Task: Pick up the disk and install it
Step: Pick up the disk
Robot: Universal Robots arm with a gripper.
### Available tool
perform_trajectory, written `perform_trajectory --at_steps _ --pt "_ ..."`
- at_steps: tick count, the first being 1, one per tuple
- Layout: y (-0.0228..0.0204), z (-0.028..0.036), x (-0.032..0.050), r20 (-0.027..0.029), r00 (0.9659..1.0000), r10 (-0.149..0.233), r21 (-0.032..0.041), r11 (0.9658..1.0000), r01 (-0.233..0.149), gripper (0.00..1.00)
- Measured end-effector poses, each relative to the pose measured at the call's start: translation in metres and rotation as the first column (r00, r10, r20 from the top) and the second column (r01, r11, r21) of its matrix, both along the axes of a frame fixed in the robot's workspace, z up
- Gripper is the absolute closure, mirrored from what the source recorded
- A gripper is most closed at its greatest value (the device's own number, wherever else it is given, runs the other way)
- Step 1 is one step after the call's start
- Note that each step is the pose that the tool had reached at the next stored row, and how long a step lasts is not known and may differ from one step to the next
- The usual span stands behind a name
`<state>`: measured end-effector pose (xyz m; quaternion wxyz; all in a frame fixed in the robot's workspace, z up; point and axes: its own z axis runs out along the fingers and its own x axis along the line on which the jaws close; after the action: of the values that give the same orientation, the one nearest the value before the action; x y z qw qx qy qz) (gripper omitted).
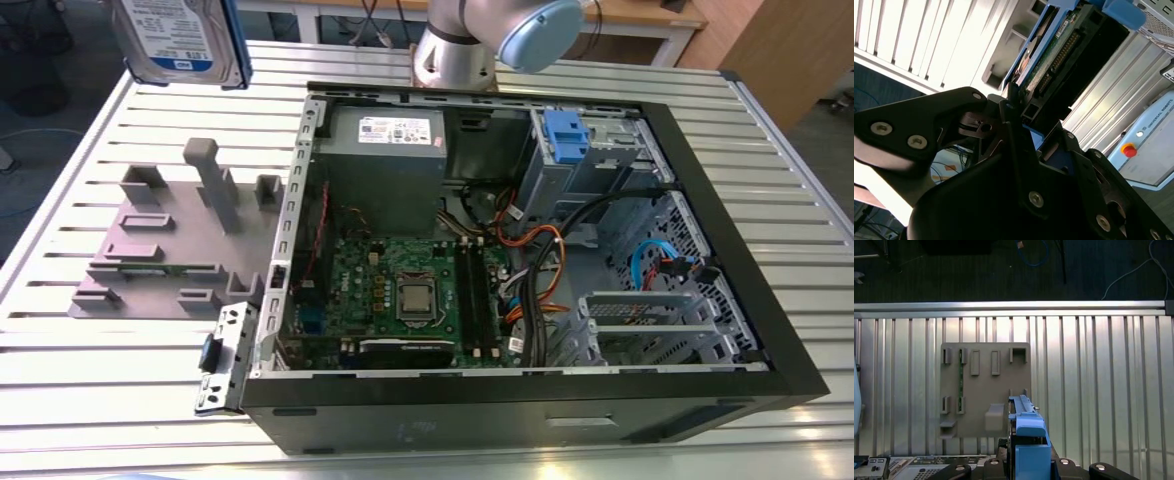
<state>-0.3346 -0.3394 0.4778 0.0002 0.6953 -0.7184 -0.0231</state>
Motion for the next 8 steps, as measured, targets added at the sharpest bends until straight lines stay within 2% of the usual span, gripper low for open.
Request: perform_trajectory --at_steps 8 --pt "0.0 0.0 0.003 0.0 1.0 0.0 0.0 1.0 0.0 0.63"
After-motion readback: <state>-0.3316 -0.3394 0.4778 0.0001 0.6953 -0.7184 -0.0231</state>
